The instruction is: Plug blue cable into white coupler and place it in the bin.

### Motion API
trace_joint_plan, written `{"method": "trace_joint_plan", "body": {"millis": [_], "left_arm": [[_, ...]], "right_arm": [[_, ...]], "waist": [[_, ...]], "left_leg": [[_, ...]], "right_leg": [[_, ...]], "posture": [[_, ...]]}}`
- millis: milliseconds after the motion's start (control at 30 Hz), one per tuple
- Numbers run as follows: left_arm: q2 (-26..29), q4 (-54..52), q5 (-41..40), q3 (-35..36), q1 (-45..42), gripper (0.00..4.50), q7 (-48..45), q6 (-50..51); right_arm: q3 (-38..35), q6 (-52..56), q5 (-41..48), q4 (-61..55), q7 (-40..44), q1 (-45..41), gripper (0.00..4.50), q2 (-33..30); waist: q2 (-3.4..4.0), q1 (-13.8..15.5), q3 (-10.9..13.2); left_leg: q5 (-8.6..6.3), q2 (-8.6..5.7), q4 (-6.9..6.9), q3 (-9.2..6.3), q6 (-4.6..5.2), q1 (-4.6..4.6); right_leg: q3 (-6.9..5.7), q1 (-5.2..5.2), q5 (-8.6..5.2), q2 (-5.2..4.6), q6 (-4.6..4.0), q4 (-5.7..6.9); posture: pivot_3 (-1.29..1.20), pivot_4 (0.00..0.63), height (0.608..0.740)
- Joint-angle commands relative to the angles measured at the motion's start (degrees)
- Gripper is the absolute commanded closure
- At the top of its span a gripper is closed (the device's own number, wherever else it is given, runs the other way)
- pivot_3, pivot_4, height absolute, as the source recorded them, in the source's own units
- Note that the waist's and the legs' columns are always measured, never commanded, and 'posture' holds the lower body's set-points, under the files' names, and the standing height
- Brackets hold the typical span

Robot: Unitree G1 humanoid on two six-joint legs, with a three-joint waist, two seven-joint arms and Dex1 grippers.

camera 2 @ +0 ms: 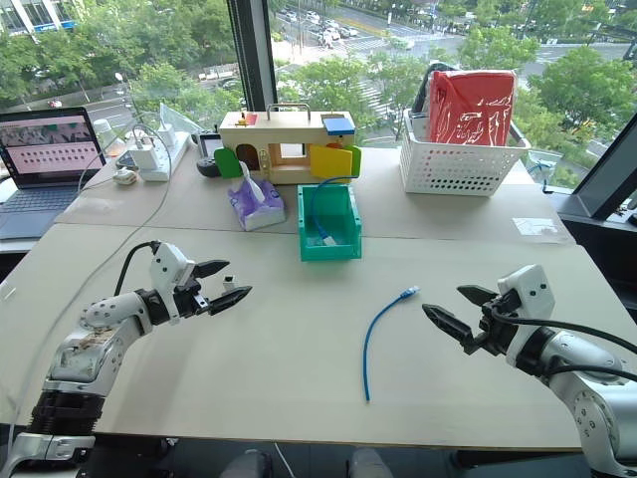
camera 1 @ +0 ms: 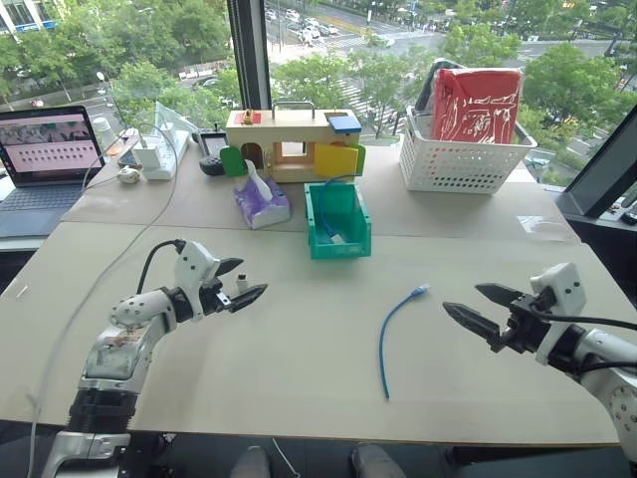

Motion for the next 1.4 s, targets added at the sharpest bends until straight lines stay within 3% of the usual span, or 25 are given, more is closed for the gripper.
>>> {"method": "trace_joint_plan", "body": {"millis": [33,200,333,633,900,1200,1333,1400], "left_arm": [[1.3,-2.1,-4.2,0.2,-2.2,0.27,-5.0,3.5],[3.8,-4.3,-7.1,-3.2,-4.8,0.27,-13.2,7.8],[4.2,-4.9,-6.0,-5.2,-5.0,0.27,-15.4,7.3],[5.3,-6.4,-6.7,-4.7,-3.4,0.27,-15.9,8.5],[5.7,-7.7,-6.9,-3.7,-1.8,0.27,-15.0,8.9],[6.2,-7.6,-6.6,-3.0,-1.0,0.27,-14.8,8.3],[6.1,-7.7,-6.4,-3.3,-1.0,0.27,-14.7,8.0],[6.1,-7.9,-6.4,-3.3,-0.8,0.27,-14.6,8.0]], "right_arm": [[-0.3,1.1,1.0,-4.3,-0.7,0.1,0.01,-0.7],[6.7,10.8,0.9,-11.2,-6.4,-1.6,0.01,-2.0],[10.0,20.1,5.5,-13.3,-15.4,-7.3,0.01,5.2],[13.8,25.4,-5.1,-3.8,-35.0,-17.7,0.01,19.9],[13.7,22.5,-11.0,4.7,-40.2,-21.6,0.01,26.6],[13.5,17.0,-16.2,10.9,-40.4,-21.4,0.01,28.6],[14.1,14.4,-17.6,13.0,-39.4,-20.8,0.97,28.4],[14.3,13.4,-18.4,13.5,-39.1,-20.4,1.77,28.4]], "waist": [[0.00,0.0,0.0],[0.01,-0.1,0.0],[0.01,-0.4,0.0],[0.00,-0.1,0.0],[0.01,-0.1,0.0],[0.01,-0.4,0.0],[0.01,-0.6,0.0],[0.00,-0.8,0.0]], "left_leg": [[0.00,0.00,0.00,0.00,0.00,0.00],[0.00,0.00,0.00,-0.01,0.00,-0.01],[0.00,0.01,-0.02,-0.01,0.00,0.02],[0.00,0.00,0.00,-0.04,0.00,-0.09],[0.00,0.00,-0.04,-0.04,0.00,-0.11],[0.00,0.01,-0.04,-0.04,0.00,-0.06],[0.00,0.01,-0.03,-0.04,0.00,-0.02],[0.00,0.01,-0.03,-0.05,0.00,-0.02]], "right_leg": [[0.00,0.00,0.00,0.00,0.00,0.00],[0.00,-0.02,-0.05,0.00,0.07,0.02],[0.01,-0.02,-0.06,0.02,0.08,0.03],[-0.02,-0.09,0.00,0.01,-0.02,0.00],[-0.02,-0.13,0.00,0.01,-0.03,0.00],[-0.03,-0.08,0.01,0.01,-0.03,0.02],[-0.03,-0.04,0.01,0.01,-0.02,0.01],[-0.03,-0.03,0.01,0.01,-0.02,0.02]], "posture": [[0.00,0.150,0.725],[0.00,0.150,0.725],[0.00,0.150,0.725],[0.00,0.150,0.725],[0.00,0.150,0.725],[0.00,0.150,0.725],[0.00,0.150,0.725],[0.00,0.150,0.725]]}}
